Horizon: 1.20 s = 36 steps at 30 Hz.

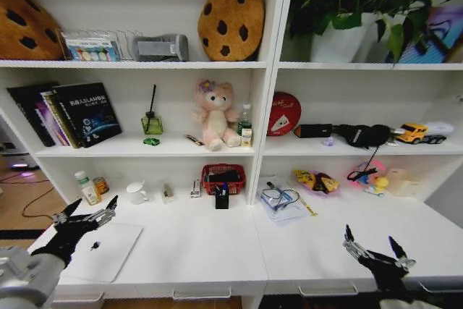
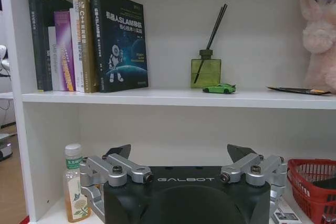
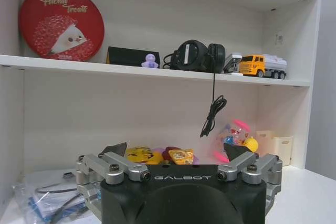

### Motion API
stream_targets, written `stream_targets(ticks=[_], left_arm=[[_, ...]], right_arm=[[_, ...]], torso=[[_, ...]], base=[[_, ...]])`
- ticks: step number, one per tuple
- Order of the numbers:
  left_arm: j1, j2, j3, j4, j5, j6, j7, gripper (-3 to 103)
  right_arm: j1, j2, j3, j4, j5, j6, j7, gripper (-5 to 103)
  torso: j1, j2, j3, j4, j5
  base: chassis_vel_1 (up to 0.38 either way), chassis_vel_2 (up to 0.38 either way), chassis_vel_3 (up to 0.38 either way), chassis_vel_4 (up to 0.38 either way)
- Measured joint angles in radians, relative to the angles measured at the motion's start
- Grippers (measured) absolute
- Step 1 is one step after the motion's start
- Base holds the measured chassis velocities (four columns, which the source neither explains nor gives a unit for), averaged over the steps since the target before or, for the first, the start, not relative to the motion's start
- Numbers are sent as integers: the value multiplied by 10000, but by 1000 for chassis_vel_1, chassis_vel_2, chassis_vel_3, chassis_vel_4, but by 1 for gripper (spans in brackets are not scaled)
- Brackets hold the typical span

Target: Organize the objects on the table.

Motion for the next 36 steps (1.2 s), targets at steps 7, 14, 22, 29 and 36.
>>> stream_targets(ticks=[7,14,22,29,36], left_arm=[[0,0,0,0,0,0,0,100],[0,0,0,0,0,0,0,100],[0,0,0,0,0,0,-2,100],[0,0,0,0,0,0,0,100],[0,0,0,0,0,0,0,100]], right_arm=[[0,0,-1,-3,0,0,-1,100],[0,0,-2,-4,1,0,-2,100],[-1,0,-2,-5,1,1,-2,100],[0,0,-2,-4,1,2,-2,100],[1,-1,-4,-5,2,2,-4,100]], torso=[[1,-1,0,-1,1],[1,0,0,1,2],[-1,2,-1,-2,-4],[0,1,0,-2,2],[0,0,-1,0,1]], base=[[141,155,-149,-146],[169,185,-177,-170],[192,185,-196,-183],[184,190,-184,-187],[174,188,-193,-178]])
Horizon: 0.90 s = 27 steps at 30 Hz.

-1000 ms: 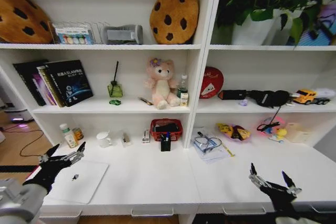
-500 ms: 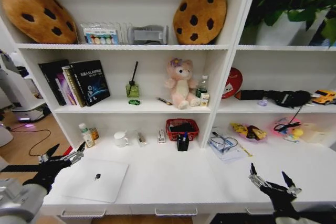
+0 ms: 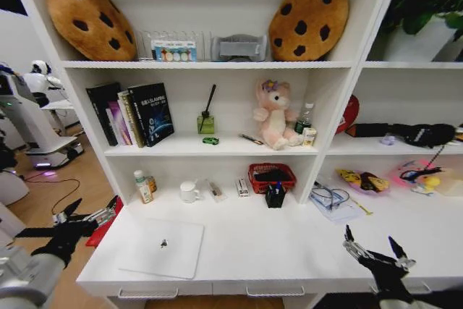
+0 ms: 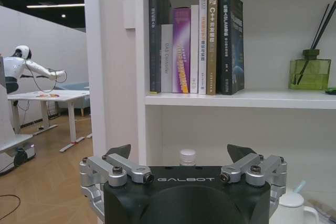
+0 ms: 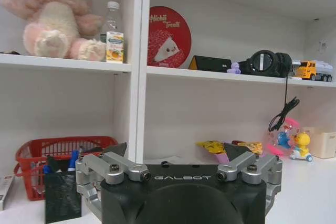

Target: Organize the objects on the table.

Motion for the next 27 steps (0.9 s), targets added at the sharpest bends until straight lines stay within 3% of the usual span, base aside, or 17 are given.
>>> stream_targets(ticks=[12,27], left_arm=[[0,0,0,-1,0,0,0,100],[0,0,0,0,0,0,2,100]], right_arm=[[-1,0,1,0,-1,0,0,100],[-1,0,2,0,0,0,2,100]], torso=[[0,1,1,1,-3],[2,0,1,0,2]], base=[[124,124,-132,-126],[20,23,-16,-22]])
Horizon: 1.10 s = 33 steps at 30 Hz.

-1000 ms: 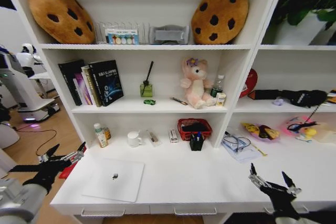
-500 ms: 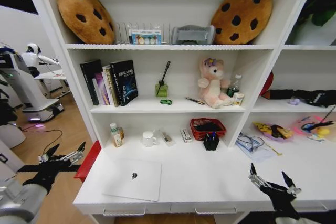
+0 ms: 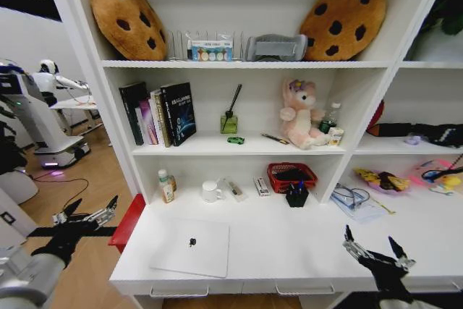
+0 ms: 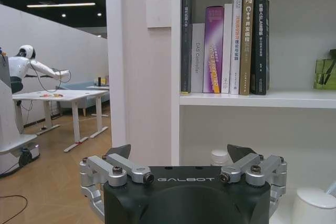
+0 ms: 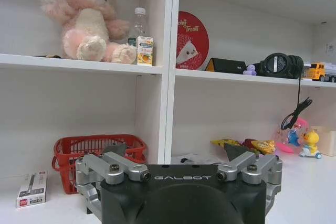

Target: Organize the objects on the table.

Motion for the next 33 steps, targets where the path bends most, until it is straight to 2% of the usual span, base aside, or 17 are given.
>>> stream_targets(ticks=[8,20,21,22,24,30,33], left_arm=[[0,0,0,0,0,0,0,100],[0,0,0,0,0,0,-2,100],[0,0,-1,0,0,0,-3,100],[0,0,0,0,0,0,-3,100],[0,1,-1,0,0,0,-3,100],[0,0,0,0,0,0,-1,100],[-1,0,0,0,0,0,0,100]], right_arm=[[1,-1,0,-1,0,0,0,100],[0,0,1,0,0,0,0,100],[1,1,-1,0,0,0,0,100],[0,0,0,0,0,0,0,100],[-1,1,0,0,0,0,0,100],[1,0,0,0,0,0,2,100],[3,0,0,0,0,0,1,100]], torso=[[3,-1,1,1,-3],[-1,0,-1,1,-12],[-7,3,-3,-3,4],[-10,5,-5,0,-11],[-12,7,-6,1,-7],[-4,1,0,-3,3],[9,-4,4,-2,-5]], base=[[98,2,-85,5],[321,-59,-331,56],[301,-120,-325,136],[217,-131,-268,136],[217,-118,-223,120],[13,-62,-73,65],[-104,-27,107,-6]])
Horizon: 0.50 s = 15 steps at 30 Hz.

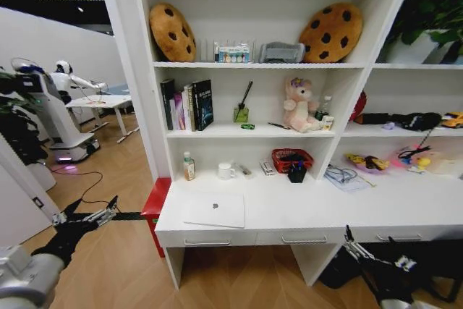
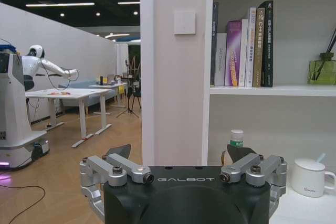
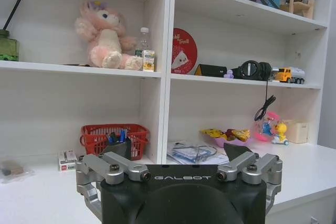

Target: Organize the objects on the table.

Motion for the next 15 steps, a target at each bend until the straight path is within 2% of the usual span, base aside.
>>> stream_targets(ticks=[6,15], left_arm=[[0,0,0,0,0,0,0,100],[1,0,0,0,0,0,0,100]], right_arm=[[1,0,0,0,0,0,-1,100],[-3,-1,0,0,0,0,0,100]], torso=[[-4,0,-2,0,0],[-16,6,-6,3,7]], base=[[-58,-63,52,66],[-92,-227,86,219]])
